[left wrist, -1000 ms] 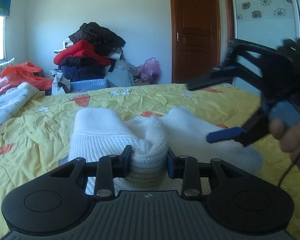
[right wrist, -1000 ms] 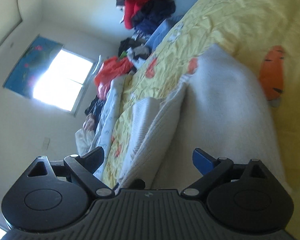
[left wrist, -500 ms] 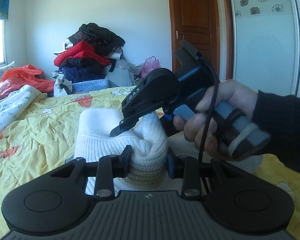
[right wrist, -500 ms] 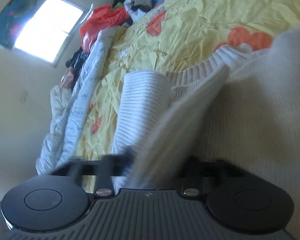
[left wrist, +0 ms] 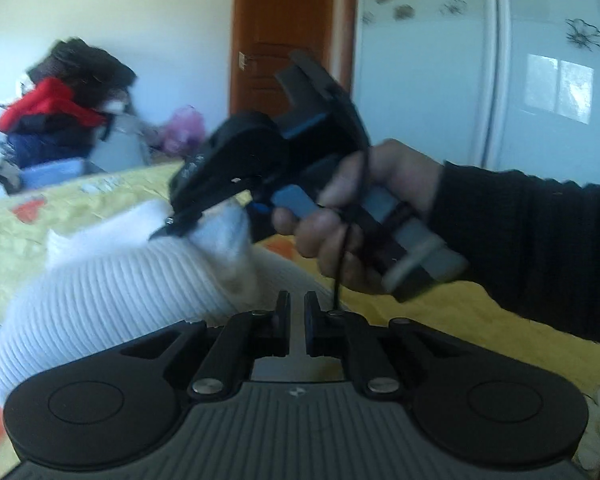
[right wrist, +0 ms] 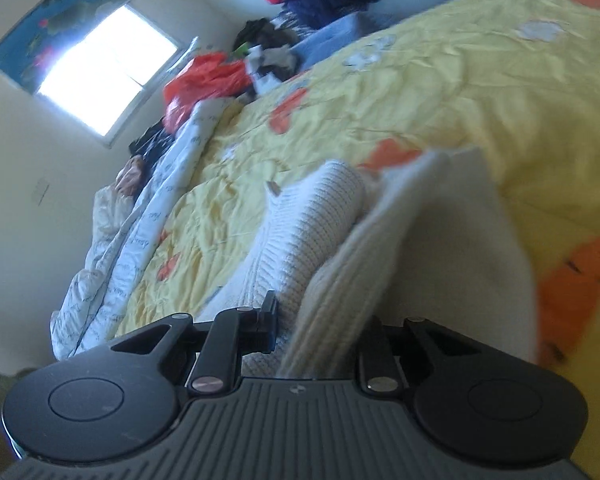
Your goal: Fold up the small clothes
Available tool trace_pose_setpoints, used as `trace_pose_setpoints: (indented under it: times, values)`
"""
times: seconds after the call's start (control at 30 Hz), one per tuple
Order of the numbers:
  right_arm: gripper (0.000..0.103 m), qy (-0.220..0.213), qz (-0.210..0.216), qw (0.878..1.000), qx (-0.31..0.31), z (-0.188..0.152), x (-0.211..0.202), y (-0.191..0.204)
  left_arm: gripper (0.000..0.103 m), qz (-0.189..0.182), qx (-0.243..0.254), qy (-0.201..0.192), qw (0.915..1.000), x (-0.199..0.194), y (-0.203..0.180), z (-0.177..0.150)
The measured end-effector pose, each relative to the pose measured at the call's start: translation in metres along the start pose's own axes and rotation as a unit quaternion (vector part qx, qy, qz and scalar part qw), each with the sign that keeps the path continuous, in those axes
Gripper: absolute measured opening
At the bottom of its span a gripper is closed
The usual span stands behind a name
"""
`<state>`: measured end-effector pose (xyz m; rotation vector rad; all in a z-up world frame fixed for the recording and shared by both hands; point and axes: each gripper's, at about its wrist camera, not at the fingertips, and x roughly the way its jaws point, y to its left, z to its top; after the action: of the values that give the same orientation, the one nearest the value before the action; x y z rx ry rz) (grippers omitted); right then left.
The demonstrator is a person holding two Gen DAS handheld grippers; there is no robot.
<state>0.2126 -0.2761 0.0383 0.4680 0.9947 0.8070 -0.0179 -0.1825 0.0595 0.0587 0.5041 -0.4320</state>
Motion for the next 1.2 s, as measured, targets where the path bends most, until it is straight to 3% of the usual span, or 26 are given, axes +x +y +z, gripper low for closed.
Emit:
trace_pose_setpoints:
  times: [0.13, 0.17, 0.27, 0.33, 0.4, 0.47, 0.53, 0.6, 0.7, 0.87, 0.9, 0.93, 0.97, 1.0, 1.03, 1.1, 1.13, 1.2]
  values:
    - [0.023, 0.003, -0.011, 1.000, 0.025, -0.015, 0.007, -0.021, 0.009, -0.021, 0.002, -0.004, 0.9998, -0.011, 0.002, -0.007]
    - [0.033, -0.004, -0.008, 0.999, 0.039, -0.018, 0.009, -0.026, 0.011, -0.019, 0.002, -0.007, 0.9998, -0.015, 0.007, -0.009]
    - [0.048, -0.016, 0.022, 0.997, 0.077, -0.022, 0.008, -0.034, 0.017, -0.003, -0.006, -0.016, 0.9998, -0.030, 0.023, -0.016]
    - [0.057, -0.024, 0.028, 0.996, 0.082, -0.024, 0.001, -0.030, 0.017, -0.015, -0.009, -0.023, 0.9996, -0.043, 0.038, -0.024]
    - [0.059, -0.046, 0.014, 0.996, 0.077, -0.029, -0.015, -0.022, 0.020, 0.010, 0.008, -0.021, 0.9997, -0.054, 0.043, -0.032]
    - [0.060, -0.079, -0.004, 0.995, 0.063, -0.034, -0.035, -0.014, 0.031, 0.026, 0.023, -0.019, 0.9992, -0.063, 0.048, -0.041]
    - [0.059, -0.122, -0.035, 0.991, 0.049, -0.040, -0.057, -0.005, 0.031, 0.016, 0.027, -0.014, 0.9994, -0.072, 0.051, -0.046]
    - [0.059, -0.139, -0.019, 0.989, 0.041, -0.045, -0.075, 0.003, 0.031, 0.032, 0.031, -0.018, 0.9988, -0.074, 0.054, -0.050]
    - [0.063, -0.084, 0.032, 0.995, 0.033, -0.048, -0.071, 0.017, 0.031, 0.060, 0.028, -0.011, 0.9977, -0.064, 0.057, -0.049]
    - [0.067, -0.002, 0.007, 1.000, 0.002, -0.047, -0.027, 0.035, 0.033, 0.084, 0.043, 0.016, 0.9954, -0.032, 0.062, -0.046]
    - [0.068, 0.018, 0.010, 1.000, 0.010, -0.046, -0.015, 0.033, 0.035, 0.086, 0.047, 0.012, 0.9951, -0.027, 0.062, -0.046]
    - [0.070, 0.036, 0.014, 0.999, 0.019, -0.046, -0.003, 0.031, 0.045, 0.089, 0.053, 0.013, 0.9946, -0.023, 0.060, -0.044]
    - [0.068, 0.048, 0.015, 0.998, 0.028, -0.046, 0.008, 0.027, 0.058, 0.088, 0.056, 0.016, 0.9944, -0.018, 0.058, -0.043]
    - [0.066, 0.048, 0.020, 0.998, 0.027, -0.050, 0.015, 0.030, 0.062, 0.087, 0.059, 0.018, 0.9943, -0.015, 0.057, -0.043]
    - [0.056, 0.045, 0.027, 0.999, 0.015, -0.052, 0.017, 0.031, 0.066, 0.087, 0.059, 0.019, 0.9942, -0.013, 0.055, -0.041]
    - [0.029, 0.047, 0.039, 0.998, -0.003, -0.054, 0.013, 0.036, 0.067, 0.084, 0.059, 0.020, 0.9945, -0.019, 0.052, -0.042]
    - [0.022, 0.042, 0.041, 0.998, -0.015, -0.055, 0.003, 0.038, 0.067, 0.076, 0.057, 0.017, 0.9953, -0.022, 0.052, -0.040]
    - [0.020, 0.022, 0.033, 0.998, -0.056, -0.049, -0.020, 0.047, 0.067, 0.059, 0.053, 0.005, 0.9968, -0.028, 0.054, -0.037]
